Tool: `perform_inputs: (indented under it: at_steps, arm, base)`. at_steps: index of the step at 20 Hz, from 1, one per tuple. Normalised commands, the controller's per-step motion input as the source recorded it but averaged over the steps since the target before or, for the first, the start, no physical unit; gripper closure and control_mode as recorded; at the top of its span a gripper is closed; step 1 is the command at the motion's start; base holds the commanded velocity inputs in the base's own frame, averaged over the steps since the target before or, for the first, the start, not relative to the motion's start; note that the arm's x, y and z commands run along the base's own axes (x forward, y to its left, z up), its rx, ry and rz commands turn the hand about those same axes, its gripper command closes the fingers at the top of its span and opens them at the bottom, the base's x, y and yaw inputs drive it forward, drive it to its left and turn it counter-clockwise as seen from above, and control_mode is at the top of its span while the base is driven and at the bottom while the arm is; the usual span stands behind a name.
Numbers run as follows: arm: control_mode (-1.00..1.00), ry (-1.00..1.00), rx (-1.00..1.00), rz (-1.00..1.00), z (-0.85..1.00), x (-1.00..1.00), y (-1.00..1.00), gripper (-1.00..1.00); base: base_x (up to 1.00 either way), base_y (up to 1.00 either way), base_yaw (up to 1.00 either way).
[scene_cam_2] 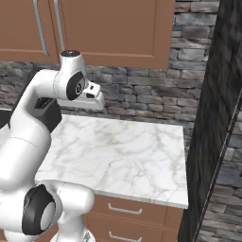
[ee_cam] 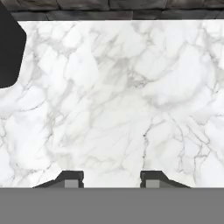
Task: Open the cabinet. Pick the soap dispenser and place it next to the sink. Then close the cabinet.
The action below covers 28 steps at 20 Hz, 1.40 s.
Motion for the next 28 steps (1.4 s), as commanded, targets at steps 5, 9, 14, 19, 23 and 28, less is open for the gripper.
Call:
perform_inputs:
  at_steps: [5,9,14,19,23,28]
  arm:
    - [-1.00,-0.02,0.00,0.00,0.00,-0.10,0.00,-1.00]
    - [-1.00,-0.30,0.00,0.02,0.30,-0.86,0.01,-1.00]
    - [-1.00,-0.29,0.00,0.00,0.72,-0.60,0.39,-1.00]
    - [-1.00,-0.36,0.00,-0.03,0.66,-0.46,0.64,-1.00]
    - [-1.00,-0.29,0.01,-0.11,0.69,-0.38,0.28,-1.00]
    - [-1.00,-0.26,0.06,-0.09,0.63,-0.17,0.00,-1.00]
  base:
    - [0.00,0.00,0.00]
    - [0.00,0.00,0.00]
    - [0.00,0.00,0.00]
    - [0.00,0.00,0.00]
    - [0.00,0.00,0.00]
    - [0.00,0.00,0.00]
